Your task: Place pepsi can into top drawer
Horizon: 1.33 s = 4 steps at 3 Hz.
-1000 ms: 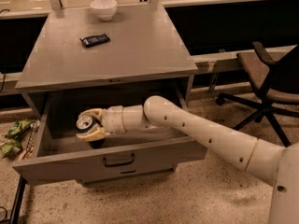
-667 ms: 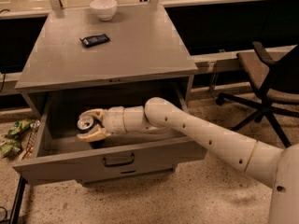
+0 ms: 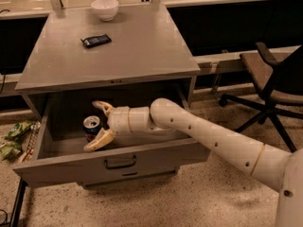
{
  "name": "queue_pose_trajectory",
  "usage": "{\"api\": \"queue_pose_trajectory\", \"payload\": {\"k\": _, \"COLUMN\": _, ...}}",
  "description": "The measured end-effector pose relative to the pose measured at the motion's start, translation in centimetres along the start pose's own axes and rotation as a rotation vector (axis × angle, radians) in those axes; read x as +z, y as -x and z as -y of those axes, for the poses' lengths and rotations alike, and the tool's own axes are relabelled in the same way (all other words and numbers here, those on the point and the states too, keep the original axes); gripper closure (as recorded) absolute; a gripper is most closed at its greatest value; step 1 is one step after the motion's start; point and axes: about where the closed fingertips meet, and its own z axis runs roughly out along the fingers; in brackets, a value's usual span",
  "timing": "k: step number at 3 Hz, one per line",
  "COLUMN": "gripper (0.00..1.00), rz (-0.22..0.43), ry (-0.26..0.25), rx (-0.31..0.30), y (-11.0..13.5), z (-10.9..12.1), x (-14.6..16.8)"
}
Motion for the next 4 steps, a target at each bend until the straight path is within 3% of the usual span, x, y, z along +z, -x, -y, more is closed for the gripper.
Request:
{"api": "queue_pose_trajectory", "payload": {"k": 1, "gripper": 0.43, "rz": -0.016, "ry": -0.041, "rx": 0.027, "y": 1.2, "z": 1.6, "x": -1.2}}
{"api": "queue_pose_trajectory", "payload": {"k": 2, "gripper": 0.73, "rz": -0.032, "ry": -0.059, "rx": 0.069, "y": 3.5, "z": 1.8, "x": -2.7}}
{"api": "queue_pose_trajectory", "payload": {"k": 3, "gripper": 0.61, "rz": -0.042, "ry": -0.030, "rx": 0.122, "y": 5.4, "z": 1.0, "x": -3.4}}
{"api": "queue_pose_trajectory", "payload": {"k": 4, "gripper": 0.62, "rz": -0.058, "ry": -0.018, "rx": 0.145, "y": 8.3, "z": 1.6, "x": -4.6}}
